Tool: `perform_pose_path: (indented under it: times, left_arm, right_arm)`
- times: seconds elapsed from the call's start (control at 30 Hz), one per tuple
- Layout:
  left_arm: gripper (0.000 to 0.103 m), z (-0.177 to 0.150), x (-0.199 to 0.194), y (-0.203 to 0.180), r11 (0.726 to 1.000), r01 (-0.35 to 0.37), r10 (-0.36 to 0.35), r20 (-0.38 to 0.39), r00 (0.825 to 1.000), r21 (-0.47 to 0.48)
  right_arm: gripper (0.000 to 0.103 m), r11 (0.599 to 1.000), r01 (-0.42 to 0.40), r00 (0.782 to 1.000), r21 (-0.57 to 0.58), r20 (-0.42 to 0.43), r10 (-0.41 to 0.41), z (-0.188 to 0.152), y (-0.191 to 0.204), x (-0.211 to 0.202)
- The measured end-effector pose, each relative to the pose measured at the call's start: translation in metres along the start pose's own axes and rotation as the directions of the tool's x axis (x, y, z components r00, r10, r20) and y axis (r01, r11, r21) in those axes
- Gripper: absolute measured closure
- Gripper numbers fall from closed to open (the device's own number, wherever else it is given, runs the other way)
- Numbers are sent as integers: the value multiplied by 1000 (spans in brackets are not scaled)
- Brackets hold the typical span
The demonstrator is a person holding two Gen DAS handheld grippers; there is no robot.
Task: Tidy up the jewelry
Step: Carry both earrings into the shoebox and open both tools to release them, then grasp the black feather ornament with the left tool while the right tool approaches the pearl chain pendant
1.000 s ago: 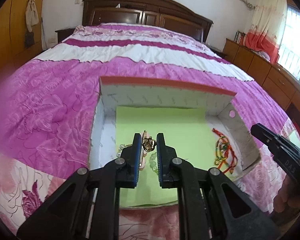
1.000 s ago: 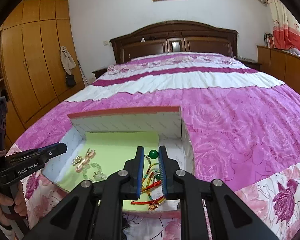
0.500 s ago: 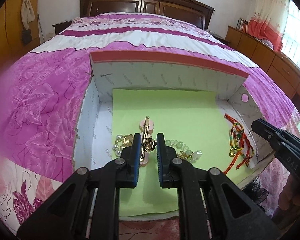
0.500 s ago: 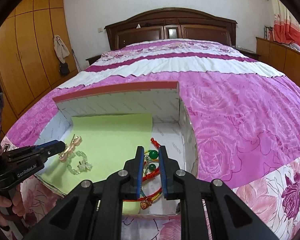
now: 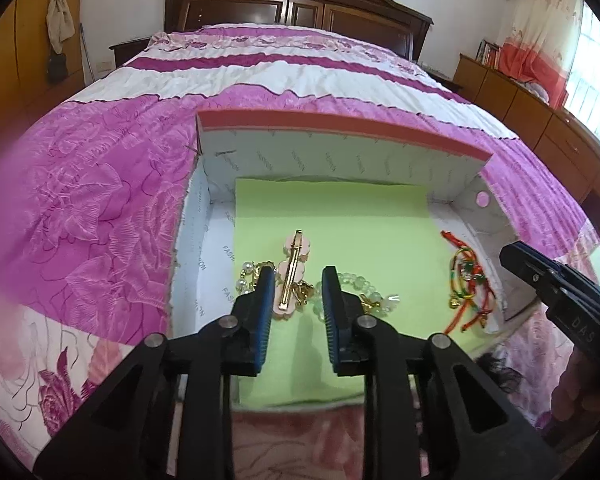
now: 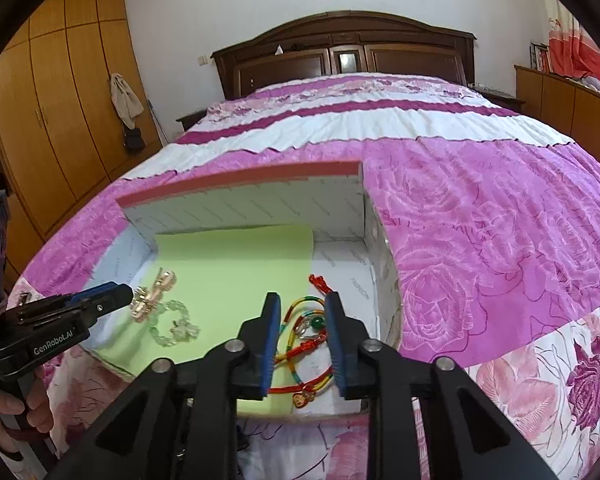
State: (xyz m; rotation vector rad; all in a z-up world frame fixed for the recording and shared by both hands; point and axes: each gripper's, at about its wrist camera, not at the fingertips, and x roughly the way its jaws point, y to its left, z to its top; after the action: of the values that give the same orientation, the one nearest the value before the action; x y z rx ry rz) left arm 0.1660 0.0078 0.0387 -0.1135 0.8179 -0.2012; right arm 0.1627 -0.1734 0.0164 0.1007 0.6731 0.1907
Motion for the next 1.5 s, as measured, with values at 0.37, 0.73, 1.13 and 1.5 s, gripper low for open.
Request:
perform_pose_path:
  times: [0.37, 0.73, 1.13, 1.5]
  left_arm:
    - [82, -14, -34, -10, 998, 65, -65, -20, 998, 6]
    - [67, -35, -45, -40, 983, 179, -176, -84, 981, 37]
    - [62, -56, -25, -76, 963, 248, -229, -166, 959, 104]
    - [62, -64, -4, -86, 953, 286, -263, -193, 945, 99]
  right_arm:
    - [61, 999, -40, 997, 2, 58, 40, -3, 14, -48]
    - [53, 999, -12, 999, 30, 52, 11, -22, 8, -80]
    - [52, 996, 21, 1000, 83, 15, -22, -45, -12, -93]
    - [51, 993, 30, 1000, 117, -1, -30, -59, -23, -96]
